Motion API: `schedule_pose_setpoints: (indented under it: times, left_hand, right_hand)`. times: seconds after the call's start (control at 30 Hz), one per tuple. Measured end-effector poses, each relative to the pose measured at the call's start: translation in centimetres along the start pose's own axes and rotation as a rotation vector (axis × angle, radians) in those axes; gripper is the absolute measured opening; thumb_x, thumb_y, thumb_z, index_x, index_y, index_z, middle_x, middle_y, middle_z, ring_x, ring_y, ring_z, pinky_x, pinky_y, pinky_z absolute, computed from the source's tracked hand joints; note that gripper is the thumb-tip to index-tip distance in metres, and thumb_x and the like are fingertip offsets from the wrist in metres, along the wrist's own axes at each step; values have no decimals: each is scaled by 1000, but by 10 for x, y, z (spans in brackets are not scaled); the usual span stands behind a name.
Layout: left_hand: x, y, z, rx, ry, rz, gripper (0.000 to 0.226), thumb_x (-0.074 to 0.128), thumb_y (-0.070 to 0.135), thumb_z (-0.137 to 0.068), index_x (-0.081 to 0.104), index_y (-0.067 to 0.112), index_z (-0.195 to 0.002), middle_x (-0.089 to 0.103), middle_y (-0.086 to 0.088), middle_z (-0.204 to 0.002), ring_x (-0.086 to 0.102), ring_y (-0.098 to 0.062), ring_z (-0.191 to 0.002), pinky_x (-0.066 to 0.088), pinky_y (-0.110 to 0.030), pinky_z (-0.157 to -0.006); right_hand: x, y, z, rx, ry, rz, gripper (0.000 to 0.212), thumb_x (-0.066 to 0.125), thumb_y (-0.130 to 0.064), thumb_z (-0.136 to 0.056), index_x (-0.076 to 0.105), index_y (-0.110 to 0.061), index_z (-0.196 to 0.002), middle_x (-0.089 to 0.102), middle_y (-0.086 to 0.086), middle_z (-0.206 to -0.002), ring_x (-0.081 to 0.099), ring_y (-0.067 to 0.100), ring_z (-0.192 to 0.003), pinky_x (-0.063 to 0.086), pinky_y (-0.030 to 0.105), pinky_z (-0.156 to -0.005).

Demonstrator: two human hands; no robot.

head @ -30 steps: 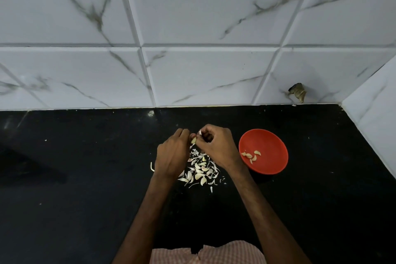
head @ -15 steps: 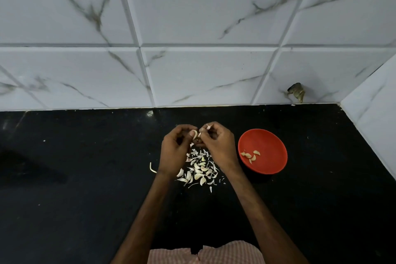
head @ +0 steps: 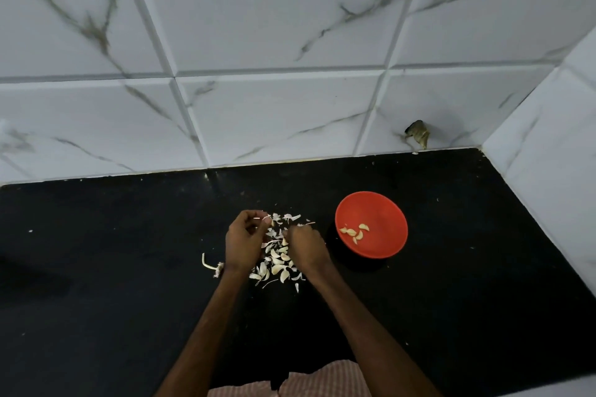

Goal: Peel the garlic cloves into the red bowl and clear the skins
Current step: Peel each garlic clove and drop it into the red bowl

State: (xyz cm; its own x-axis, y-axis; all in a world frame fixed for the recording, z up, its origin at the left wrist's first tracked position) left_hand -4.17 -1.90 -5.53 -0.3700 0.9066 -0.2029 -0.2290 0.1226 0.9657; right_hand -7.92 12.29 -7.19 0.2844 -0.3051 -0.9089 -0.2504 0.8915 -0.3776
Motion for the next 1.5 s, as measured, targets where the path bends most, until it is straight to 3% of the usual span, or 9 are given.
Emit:
schedule_pose_setpoints:
  times: [0.17,0.4,0.53,0.63,0.77,0.93,1.1,1.27,1.5]
  left_hand:
    - [28,11,-2,56,-30,-54,11,74,11,-90,68,18,-96,74,-1,-91,71,-17,-89,59,-40,-80]
    - [84,47,4,181,-87,-114,8,77,16,-87,70,20,-92,74,8,-83,69,-3,-77,54,-25,-69]
    - [141,69,8,305,-249,-290,22,74,10,-85,75,30,-95,72,11,-92,67,-7,-85,53,-28,-78]
    - [161,75,9,386,-312,-460,41,71,10,-88,70,29,-124,63,14,-102,62,-6,-94,49,-24,-81]
    - [104,42,0,292,-125,-548,30,62,10,-96,69,25,-122,65,6,-111,64,-11,-97,52,-31,-81]
    - [30,-47,7,23,-163,-888,44,71,33,-92,60,24,-134,55,-3,-132,55,-22,-121,53,-43,-93]
    - [36,-83,34,20,-249,-966,56,71,34,-91,52,27,-144,42,-3,-142,42,-19,-131,50,-40,-102]
    - [30,-85,33,23,-164,-732,36,77,17,-87,70,10,-121,58,-6,-125,58,-20,-114,42,-21,-93]
    - [18,-79,29,28,-158,-480,37,82,-2,-72,69,19,-99,58,7,-101,59,-6,-89,41,-4,-75]
  right_hand:
    - [-18,14,0,9,129,-100,16,59,2,-93,64,-8,-104,68,10,-103,68,26,-94,54,36,-75]
    - [-13,61,22,363,82,-1660,24,47,-18,-107,70,-13,-109,75,11,-108,73,22,-99,60,35,-82]
    - [-24,98,30,467,150,-1974,27,48,-16,-105,65,1,-117,74,13,-105,71,22,-95,60,30,-76]
    - [-33,143,32,541,271,-1817,27,51,-3,-103,60,6,-126,68,22,-114,68,29,-99,57,36,-89]
    - [-67,195,28,439,387,-818,31,57,5,-95,63,2,-126,68,20,-122,65,34,-114,49,43,-102]
    - [-54,171,11,210,148,-242,49,63,-3,-94,53,-6,-142,57,13,-141,48,30,-133,36,38,-114]
    - [-38,74,29,-135,240,-367,40,56,-2,-98,57,-13,-137,53,4,-142,46,11,-130,28,3,-101]
    - [47,10,38,-324,-87,-223,52,53,-4,-100,45,-16,-150,39,4,-157,31,19,-145,26,28,-120]
    - [69,18,41,-245,-12,-166,39,55,-1,-97,60,-13,-134,52,1,-138,44,15,-128,33,17,-103]
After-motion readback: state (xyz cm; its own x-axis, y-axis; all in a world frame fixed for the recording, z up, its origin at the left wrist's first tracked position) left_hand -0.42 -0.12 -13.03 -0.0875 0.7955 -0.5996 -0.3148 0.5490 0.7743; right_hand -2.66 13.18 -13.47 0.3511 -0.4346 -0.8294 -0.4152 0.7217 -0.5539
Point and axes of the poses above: each hand's wrist, its own z-axis away from the middle knuckle, its own x-axis out of the palm, y = z × x, the point moved 10 cm from there along -z, towards the middle knuckle
